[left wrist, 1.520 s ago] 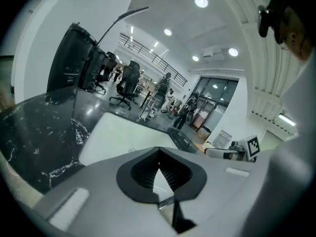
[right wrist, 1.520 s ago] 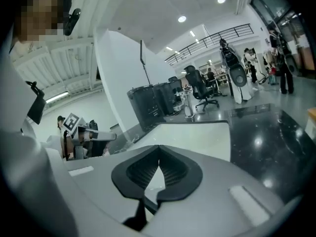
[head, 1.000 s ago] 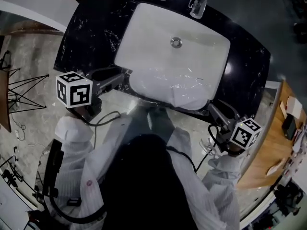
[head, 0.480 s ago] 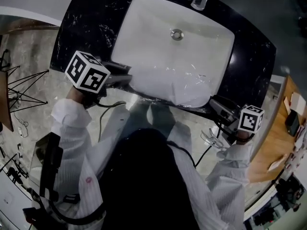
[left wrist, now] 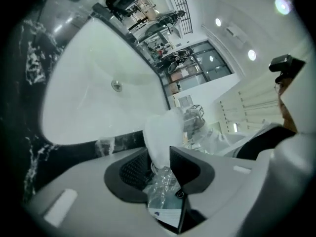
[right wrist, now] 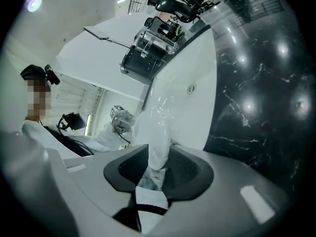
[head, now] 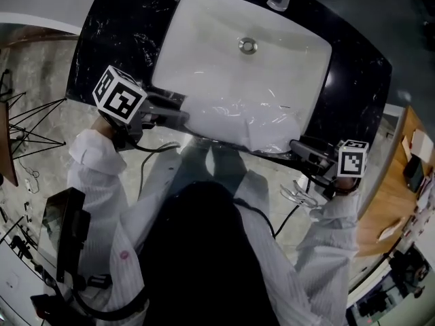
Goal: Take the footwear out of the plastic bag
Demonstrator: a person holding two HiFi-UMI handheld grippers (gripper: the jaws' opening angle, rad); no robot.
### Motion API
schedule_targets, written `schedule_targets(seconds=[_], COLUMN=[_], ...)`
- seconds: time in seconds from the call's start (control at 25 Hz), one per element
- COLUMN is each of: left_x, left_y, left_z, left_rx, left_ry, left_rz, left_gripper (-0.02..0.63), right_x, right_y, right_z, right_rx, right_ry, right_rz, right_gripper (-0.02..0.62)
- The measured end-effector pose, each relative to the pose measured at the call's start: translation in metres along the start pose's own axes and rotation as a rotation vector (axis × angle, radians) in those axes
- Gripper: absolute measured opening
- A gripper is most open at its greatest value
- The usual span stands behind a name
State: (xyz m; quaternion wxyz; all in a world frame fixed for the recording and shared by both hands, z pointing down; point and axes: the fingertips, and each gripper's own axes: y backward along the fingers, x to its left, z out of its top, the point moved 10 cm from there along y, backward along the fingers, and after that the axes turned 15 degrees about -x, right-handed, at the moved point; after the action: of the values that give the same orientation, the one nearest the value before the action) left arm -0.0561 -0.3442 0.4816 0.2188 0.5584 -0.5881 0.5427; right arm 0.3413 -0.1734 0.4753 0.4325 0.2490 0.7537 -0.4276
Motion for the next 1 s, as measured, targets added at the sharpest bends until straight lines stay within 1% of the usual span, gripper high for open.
schedule_targets(seconds=[0.04,0.12,0.24,0.32,0.4,0.48,0.56,0.68,0.92,1.0], left_x=[0.000,0.000,-0.002,-0.007,-0.012,-0.018,-0.024,-0.036,-0.046,-0.048], left_y=[-0.002,-0.002,0.001,0.006,0.011,0.013,0.012,0.010,0.022,0.031], left_z=[0.000,-0.001,-0.002,0.000,0.001,0.001,0.000,-0.002,0.001,0.002], left_rx=[-0.007,-0.020,-0.036,-0.073,-0.125,-0.149,-0.136,-0.119,-0.153,-0.183], left_ry=[0.018,0.039,0.056,0.076,0.103,0.106,0.082,0.050,0.000,-0.013], left_rz=[-0.020,-0.039,-0.062,-0.114,-0.188,-0.225,-0.226,-0.234,-0.202,-0.186], left_gripper=[0.146,0.149,0.155,0.153,0.142,0.137,0.130,0.103,0.084,0.084], right_x=[0.001,0.002,0.003,0.006,0.012,0.019,0.025,0.030,0.039,0.039], right_y=[-0.001,-0.003,-0.003,0.000,0.004,0.003,-0.002,-0.008,-0.003,0.003], right_z=[0.000,-0.001,-0.002,-0.003,-0.004,-0.005,-0.006,-0.009,-0.008,-0.006], right_rx=[0.010,0.023,0.015,-0.004,-0.029,-0.048,-0.049,-0.041,-0.075,-0.102], right_ry=[0.005,0.014,0.024,0.043,0.067,0.086,0.101,0.122,0.154,0.165], right_rz=[0.001,0.001,0.020,0.076,0.168,0.245,0.279,0.287,0.265,0.239], right_gripper=[0.146,0.121,0.101,0.087,0.075,0.067,0.066,0.066,0.069,0.047])
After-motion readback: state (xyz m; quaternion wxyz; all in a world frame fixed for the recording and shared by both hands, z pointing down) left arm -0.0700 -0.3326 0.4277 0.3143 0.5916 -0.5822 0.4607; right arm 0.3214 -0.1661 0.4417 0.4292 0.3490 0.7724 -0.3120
